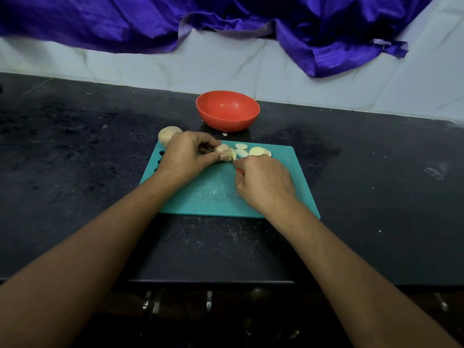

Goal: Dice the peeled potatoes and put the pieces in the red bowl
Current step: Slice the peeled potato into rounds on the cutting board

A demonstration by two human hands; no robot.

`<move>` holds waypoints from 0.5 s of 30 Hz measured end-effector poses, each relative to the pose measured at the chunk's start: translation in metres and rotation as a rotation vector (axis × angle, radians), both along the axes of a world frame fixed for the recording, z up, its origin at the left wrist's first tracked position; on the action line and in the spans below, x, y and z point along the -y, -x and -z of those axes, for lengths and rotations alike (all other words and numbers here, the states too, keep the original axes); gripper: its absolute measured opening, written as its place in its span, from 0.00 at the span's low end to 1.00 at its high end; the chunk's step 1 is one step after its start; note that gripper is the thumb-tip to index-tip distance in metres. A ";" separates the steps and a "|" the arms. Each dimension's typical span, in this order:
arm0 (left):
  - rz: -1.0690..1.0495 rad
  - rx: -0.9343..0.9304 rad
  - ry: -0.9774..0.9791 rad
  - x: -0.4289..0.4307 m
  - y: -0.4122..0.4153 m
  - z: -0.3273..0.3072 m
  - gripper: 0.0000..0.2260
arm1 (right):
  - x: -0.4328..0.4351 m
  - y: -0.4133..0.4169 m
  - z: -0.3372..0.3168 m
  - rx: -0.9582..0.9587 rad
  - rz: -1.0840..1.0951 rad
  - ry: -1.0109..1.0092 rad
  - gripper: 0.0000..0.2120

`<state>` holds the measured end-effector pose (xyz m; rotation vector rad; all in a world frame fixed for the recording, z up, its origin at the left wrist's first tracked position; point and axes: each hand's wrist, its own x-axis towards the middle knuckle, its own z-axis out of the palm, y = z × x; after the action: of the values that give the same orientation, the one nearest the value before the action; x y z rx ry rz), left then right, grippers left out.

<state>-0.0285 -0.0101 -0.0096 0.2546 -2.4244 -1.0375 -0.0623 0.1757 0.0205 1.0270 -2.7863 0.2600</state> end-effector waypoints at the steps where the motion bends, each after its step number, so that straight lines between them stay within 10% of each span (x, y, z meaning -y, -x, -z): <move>1: 0.002 0.003 -0.011 0.000 0.000 -0.001 0.15 | -0.001 0.000 0.000 -0.001 0.000 0.004 0.13; 15: -0.006 0.014 0.024 -0.002 -0.004 -0.002 0.18 | -0.027 0.023 -0.001 0.180 0.098 0.343 0.15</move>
<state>-0.0250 -0.0081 -0.0078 0.2617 -2.4456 -1.0073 -0.0857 0.2026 0.0220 0.8180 -2.7948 0.8206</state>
